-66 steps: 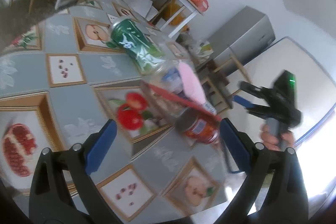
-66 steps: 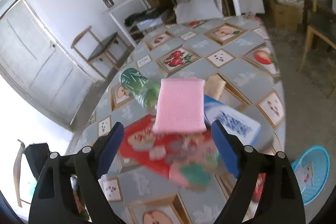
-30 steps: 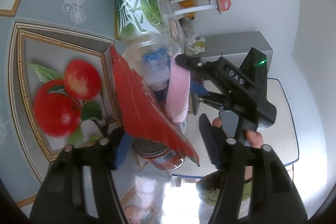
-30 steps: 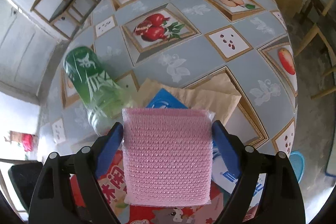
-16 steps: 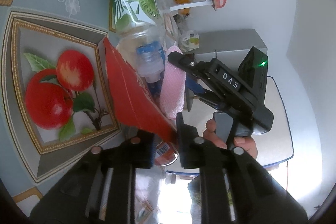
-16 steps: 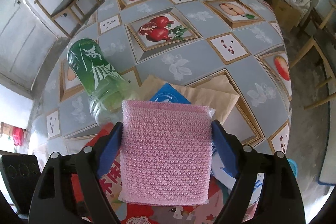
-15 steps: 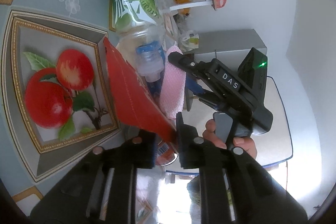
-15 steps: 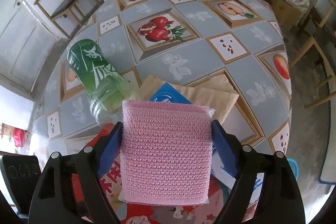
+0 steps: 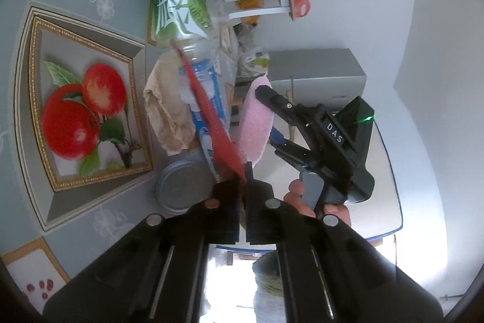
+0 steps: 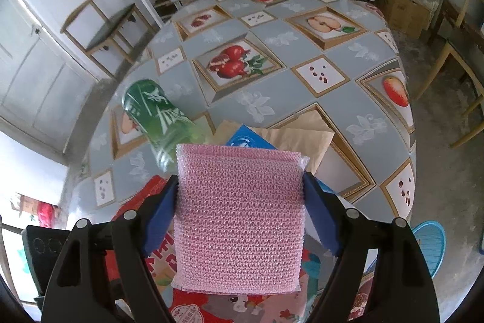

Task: Collect trash
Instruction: 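Lift the pink sponge with the right gripper while the left grasps the red snack bag, then carry the sponge and red snack bag over the blue wastebasket with both grippers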

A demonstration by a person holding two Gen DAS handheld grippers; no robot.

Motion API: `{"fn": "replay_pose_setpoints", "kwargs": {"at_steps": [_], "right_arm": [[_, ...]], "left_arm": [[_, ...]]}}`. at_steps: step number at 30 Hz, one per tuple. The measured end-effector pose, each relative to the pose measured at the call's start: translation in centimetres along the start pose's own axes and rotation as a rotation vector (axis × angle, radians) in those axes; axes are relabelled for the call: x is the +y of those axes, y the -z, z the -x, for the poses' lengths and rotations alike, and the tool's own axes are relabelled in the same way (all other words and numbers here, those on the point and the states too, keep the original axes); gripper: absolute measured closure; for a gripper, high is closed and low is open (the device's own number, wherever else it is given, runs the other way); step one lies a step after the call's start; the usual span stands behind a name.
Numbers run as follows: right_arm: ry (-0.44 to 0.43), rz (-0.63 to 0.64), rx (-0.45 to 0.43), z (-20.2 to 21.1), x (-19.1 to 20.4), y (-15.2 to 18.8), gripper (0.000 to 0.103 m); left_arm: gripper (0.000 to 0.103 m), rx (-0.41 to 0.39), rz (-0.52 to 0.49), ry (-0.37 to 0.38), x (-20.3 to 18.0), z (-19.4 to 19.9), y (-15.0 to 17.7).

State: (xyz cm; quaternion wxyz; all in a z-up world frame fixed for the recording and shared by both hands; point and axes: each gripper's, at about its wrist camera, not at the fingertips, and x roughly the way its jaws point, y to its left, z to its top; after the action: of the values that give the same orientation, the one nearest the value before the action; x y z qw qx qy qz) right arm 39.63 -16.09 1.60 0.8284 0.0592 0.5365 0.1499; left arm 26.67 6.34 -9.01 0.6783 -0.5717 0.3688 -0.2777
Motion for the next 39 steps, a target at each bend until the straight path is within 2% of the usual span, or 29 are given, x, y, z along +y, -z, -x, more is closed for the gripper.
{"fn": "replay_pose_setpoints", "kwargs": {"at_steps": [5,10,16,22,31,39], "right_arm": [[-0.066,-0.003,-0.042,2.4,0.0,0.8,0.026],[-0.145,-0.034,-0.097,5.6,-0.5,1.6,0.026],[-0.214,-0.076,-0.19,10.5,-1.7,3.1,0.026],[-0.246,-0.117,-0.253,13.8,-3.3,5.1,0.026],[-0.278,-0.182,-0.277,15.3,-5.1,9.7,0.026],[-0.301,-0.248,-0.3,15.7,-6.5,13.6,0.026]], "left_arm": [[0.103,0.022,0.003,0.056,-0.7,0.9,1.0],[0.103,0.015,-0.025,0.078,-1.7,2.4,2.0],[0.103,-0.041,-0.092,0.106,-3.2,5.9,2.8],[0.103,-0.096,-0.148,0.14,-4.5,8.1,3.1],[0.103,-0.15,-0.227,0.163,-6.5,11.2,4.3],[0.103,-0.139,-0.27,0.17,-7.8,11.4,5.5]]}}
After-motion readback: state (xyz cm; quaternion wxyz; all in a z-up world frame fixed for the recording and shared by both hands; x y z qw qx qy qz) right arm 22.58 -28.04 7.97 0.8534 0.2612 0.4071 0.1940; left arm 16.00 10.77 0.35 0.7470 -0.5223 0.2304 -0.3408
